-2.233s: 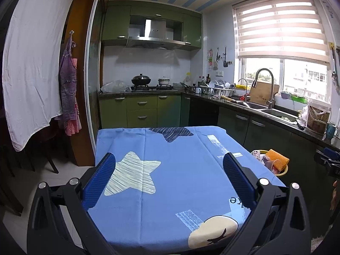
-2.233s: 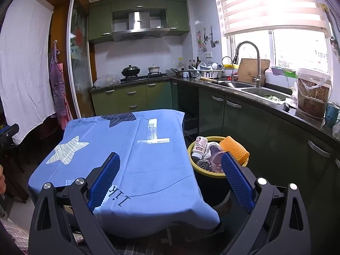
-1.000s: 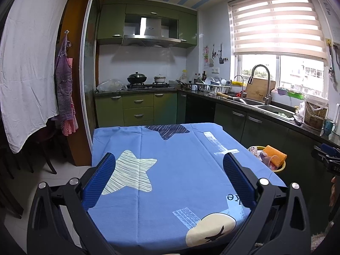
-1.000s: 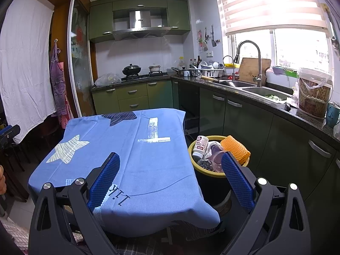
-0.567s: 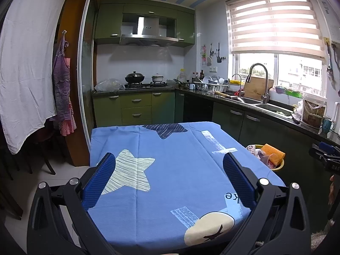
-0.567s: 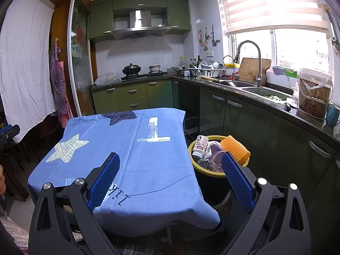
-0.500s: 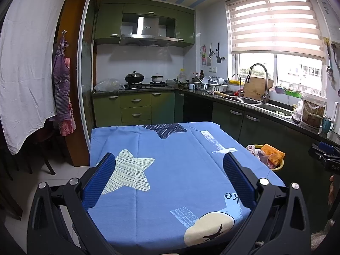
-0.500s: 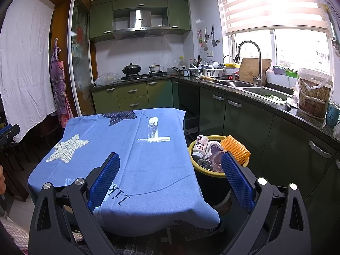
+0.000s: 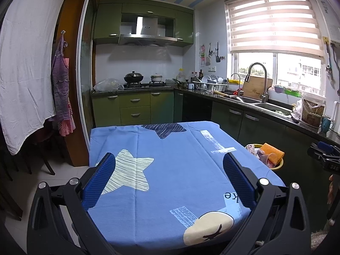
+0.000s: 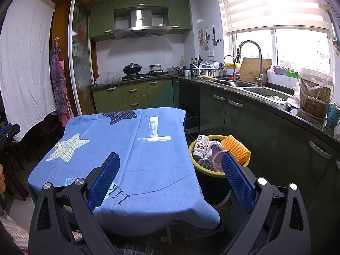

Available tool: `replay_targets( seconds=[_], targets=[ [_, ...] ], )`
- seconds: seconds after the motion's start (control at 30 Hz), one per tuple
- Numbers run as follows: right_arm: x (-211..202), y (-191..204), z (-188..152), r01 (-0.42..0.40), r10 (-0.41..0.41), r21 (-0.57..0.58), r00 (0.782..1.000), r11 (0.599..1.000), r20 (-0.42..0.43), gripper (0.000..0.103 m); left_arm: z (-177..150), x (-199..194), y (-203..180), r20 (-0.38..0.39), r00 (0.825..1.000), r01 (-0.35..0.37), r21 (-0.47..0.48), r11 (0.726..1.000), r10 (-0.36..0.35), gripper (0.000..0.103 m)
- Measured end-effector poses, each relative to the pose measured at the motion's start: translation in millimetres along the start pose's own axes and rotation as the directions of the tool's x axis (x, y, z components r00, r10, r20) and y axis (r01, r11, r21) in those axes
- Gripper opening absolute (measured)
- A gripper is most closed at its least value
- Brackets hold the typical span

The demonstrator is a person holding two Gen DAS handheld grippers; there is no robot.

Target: Collect trash

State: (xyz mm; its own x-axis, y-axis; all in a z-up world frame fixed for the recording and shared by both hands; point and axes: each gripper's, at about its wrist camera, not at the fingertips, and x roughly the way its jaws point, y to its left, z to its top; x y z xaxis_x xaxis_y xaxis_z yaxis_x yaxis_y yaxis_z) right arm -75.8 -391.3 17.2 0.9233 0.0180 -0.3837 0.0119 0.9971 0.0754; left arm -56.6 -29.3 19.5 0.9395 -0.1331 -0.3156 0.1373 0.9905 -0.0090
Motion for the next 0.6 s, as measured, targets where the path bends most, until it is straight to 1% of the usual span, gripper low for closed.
replay_targets(
  seconds=[0.4,0.6],
  targets=[
    [0.0,-0.2,0.5,0.000,0.000,0.001,1.000,1.000,0.000,0.095,-1.8,2.6,-1.9,0.000,1.000,0.015,0.006,1.000,-0.015,0.096],
    [0.5,-0.8,-0.3,-0.001,0.001,-0.001,1.000,1.000,-0.003,0.095,-1.7,10.1,0.2,-0.037,0.998,0.045,-0.008,0.999,-0.045,0.096]
  ],
)
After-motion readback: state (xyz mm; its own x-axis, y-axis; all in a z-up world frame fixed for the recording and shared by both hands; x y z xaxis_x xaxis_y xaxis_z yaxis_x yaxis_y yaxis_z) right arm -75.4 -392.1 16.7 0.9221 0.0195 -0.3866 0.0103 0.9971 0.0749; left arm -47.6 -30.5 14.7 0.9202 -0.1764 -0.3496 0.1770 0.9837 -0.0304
